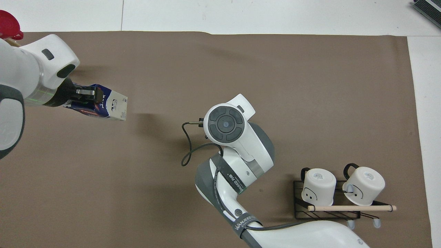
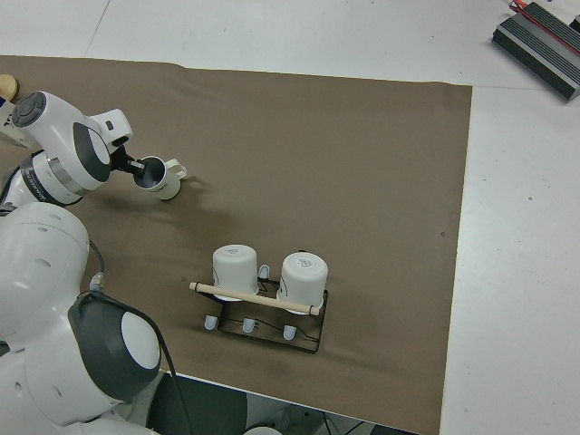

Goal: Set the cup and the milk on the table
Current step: 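Carry the carton and mug toward the table centre with both grippers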

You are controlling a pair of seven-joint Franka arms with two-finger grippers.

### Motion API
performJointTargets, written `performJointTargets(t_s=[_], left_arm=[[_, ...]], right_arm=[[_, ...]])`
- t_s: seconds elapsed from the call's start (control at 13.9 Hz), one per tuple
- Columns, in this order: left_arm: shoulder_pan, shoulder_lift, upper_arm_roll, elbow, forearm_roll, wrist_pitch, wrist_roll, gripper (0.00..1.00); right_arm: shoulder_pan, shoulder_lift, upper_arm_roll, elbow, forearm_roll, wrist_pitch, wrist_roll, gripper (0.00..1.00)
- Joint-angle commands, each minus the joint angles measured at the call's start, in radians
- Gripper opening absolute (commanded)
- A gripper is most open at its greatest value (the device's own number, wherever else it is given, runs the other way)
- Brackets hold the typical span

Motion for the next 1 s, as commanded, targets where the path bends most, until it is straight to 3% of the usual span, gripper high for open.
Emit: performJointTargets(t_s=[0.0, 0.07, 0.29, 0.65, 0.93], left_arm=[[-0.056, 0.01, 0.008, 0.024, -0.008, -0.002, -0.057, 0.54], [-0.068, 0.012, 0.005, 0.024, -0.009, -0.002, -0.079, 0.54], [-0.111, 0.02, -0.008, 0.024, -0.013, 0.018, -0.151, 0.53], [-0.176, 0.102, -0.011, 0.044, -0.026, 0.065, -0.268, 0.53], [-0.251, 0.226, -0.017, 0.113, -0.043, 0.122, -0.393, 0.53]], right_arm=[[0.003, -0.005, -0.001, -0.01, -0.023, 0.013, 0.026, 0.8], [-0.001, -0.011, -0.001, -0.01, -0.023, 0.01, 0.025, 1.0], [-0.023, -0.064, -0.013, -0.01, -0.021, -0.032, 0.008, 1.0], [-0.112, -0.198, -0.011, -0.01, -0.009, -0.173, -0.067, 1.0], [-0.187, -0.296, -0.011, -0.01, -0.007, -0.285, -0.152, 1.0]])
